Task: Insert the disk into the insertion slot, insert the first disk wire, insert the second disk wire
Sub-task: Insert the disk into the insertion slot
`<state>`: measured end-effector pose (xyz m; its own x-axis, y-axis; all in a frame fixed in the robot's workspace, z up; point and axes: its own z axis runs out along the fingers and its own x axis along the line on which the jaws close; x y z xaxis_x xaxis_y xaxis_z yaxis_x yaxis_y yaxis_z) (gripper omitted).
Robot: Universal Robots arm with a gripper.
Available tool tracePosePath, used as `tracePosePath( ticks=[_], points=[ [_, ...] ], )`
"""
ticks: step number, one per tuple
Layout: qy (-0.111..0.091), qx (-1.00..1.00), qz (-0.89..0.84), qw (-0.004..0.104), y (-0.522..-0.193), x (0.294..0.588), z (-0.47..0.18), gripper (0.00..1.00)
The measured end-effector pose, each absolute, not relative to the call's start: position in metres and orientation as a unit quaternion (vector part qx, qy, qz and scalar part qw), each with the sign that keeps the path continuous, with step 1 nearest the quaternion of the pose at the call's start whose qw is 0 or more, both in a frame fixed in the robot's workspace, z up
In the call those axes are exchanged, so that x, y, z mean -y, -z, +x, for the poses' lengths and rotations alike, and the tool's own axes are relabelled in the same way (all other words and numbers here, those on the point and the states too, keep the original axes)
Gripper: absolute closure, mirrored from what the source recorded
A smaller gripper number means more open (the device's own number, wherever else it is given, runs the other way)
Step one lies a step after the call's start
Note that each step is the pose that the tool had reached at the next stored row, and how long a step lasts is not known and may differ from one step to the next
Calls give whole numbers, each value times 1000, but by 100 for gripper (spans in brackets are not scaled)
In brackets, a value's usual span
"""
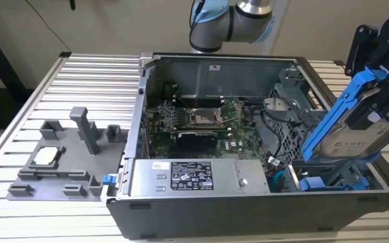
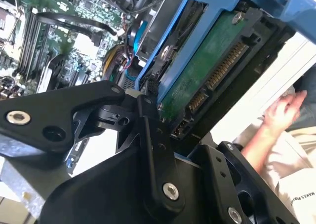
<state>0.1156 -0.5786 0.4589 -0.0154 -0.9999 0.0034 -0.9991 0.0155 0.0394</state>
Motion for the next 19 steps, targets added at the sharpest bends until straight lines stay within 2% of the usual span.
tracePosePath(
  ticks=[19],
  points=[
    [14, 710, 704, 14, -432, 579, 125, 67]
  ],
)
